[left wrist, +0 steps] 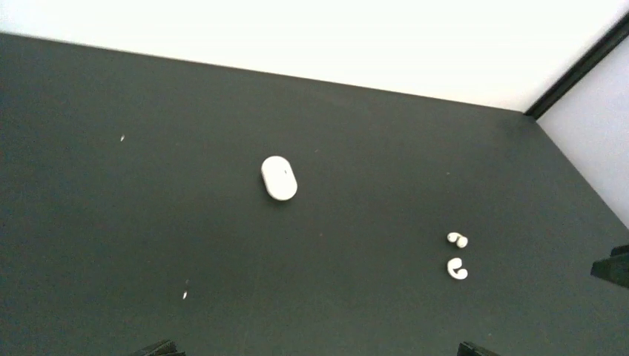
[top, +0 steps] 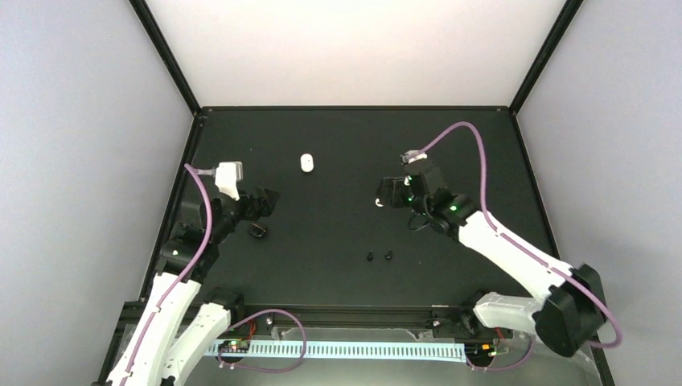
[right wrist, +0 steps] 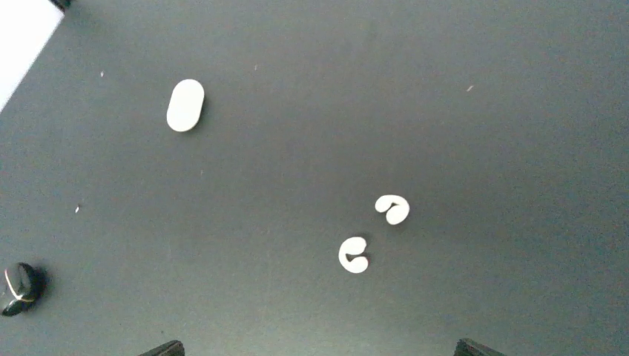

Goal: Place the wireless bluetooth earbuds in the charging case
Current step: Move the charging case to the center of the board.

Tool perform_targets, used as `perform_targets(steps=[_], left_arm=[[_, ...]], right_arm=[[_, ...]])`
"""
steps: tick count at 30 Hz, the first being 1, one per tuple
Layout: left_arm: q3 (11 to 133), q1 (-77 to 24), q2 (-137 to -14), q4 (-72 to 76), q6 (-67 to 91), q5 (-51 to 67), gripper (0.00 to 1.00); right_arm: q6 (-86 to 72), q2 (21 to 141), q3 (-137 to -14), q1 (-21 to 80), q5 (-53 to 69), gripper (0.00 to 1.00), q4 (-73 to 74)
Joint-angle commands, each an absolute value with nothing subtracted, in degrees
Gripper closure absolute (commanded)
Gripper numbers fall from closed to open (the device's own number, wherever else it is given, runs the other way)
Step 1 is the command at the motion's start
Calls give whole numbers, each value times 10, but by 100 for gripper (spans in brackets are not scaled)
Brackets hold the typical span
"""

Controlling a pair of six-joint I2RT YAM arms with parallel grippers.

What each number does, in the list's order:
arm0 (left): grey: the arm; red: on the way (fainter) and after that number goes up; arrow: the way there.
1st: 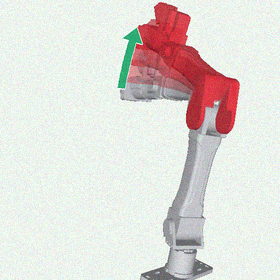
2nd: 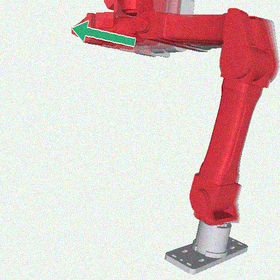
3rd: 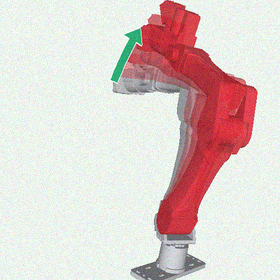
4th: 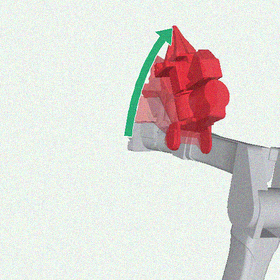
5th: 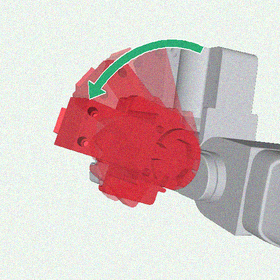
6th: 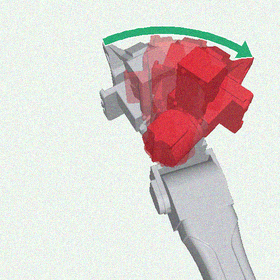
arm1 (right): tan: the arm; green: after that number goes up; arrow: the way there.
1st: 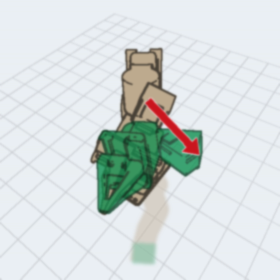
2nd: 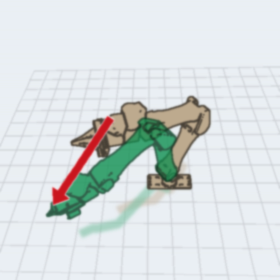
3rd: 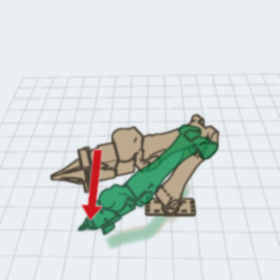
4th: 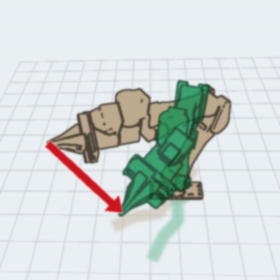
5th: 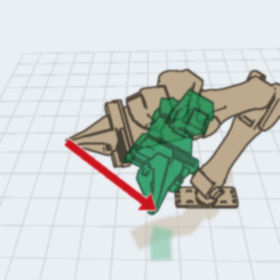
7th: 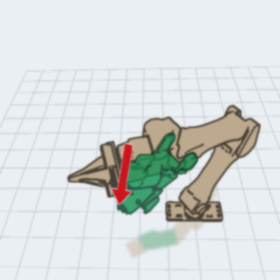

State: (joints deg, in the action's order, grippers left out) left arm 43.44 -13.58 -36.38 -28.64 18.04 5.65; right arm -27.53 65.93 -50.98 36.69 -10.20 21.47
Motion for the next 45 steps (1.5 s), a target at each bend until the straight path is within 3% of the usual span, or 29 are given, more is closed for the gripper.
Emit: perform_targets(steps=[1, 7, 14, 24, 28, 45], left_arm=[[435, -138, -376, -344, 213, 17, 1], [407, -138, -393, -425, 323, -92, 1], [400, -118, -440, -450, 405, -142, 7], [388, -64, -583, -377, 404, -124, 14], [386, -42, -644, -355, 408, -111, 24], [401, -18, -813, -290, 430, -9, 28]], right_arm=[[-311, 719, -525, 384, -66, 5, 159], [-306, 788, -551, 434, -74, 7, 158], [-312, 761, -505, 468, -83, 6, 162], [-306, 695, -456, 468, -92, 6, 167], [-307, 694, -462, 468, -84, 6, 170], [-306, 640, -440, 468, -93, 6, 191]])
